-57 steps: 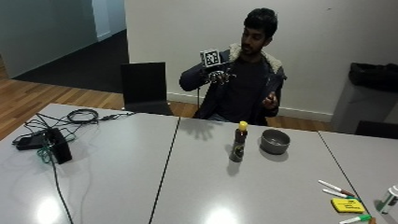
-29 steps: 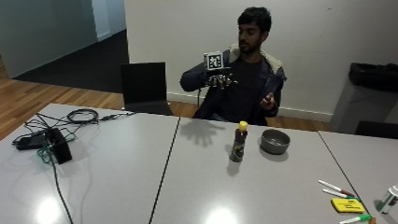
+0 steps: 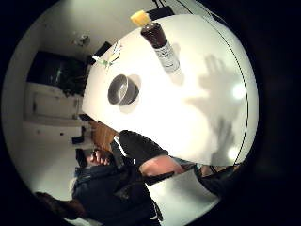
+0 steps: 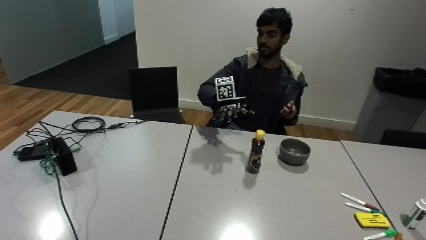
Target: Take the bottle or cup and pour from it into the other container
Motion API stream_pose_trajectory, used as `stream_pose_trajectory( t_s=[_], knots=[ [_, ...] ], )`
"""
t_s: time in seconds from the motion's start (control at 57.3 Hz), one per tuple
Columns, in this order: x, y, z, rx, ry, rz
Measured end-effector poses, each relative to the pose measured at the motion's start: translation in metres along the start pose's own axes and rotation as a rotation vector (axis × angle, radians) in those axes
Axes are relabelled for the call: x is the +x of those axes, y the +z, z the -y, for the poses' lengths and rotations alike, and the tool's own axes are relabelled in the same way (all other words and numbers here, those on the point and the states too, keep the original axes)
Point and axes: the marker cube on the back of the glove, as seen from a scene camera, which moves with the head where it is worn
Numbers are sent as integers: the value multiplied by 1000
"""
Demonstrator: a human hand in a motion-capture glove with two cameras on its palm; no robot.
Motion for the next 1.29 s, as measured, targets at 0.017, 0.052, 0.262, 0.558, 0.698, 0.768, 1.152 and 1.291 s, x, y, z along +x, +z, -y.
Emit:
stream_pose_trajectory(
  t_s=[0.017,0.052,0.262,0.558,0.698,0.768,1.152,1.291],
  knots=[
    [1,2,2,-29,7,3],
    [4,7,8,-33,21,7],
    [23,37,51,-37,80,65],
    [32,76,108,89,46,302],
    [21,99,112,-14,27,467],
    [11,112,120,4,-30,601],
    [-45,148,162,94,-114,1163],
    [-56,147,178,86,-81,1194]
  ],
)
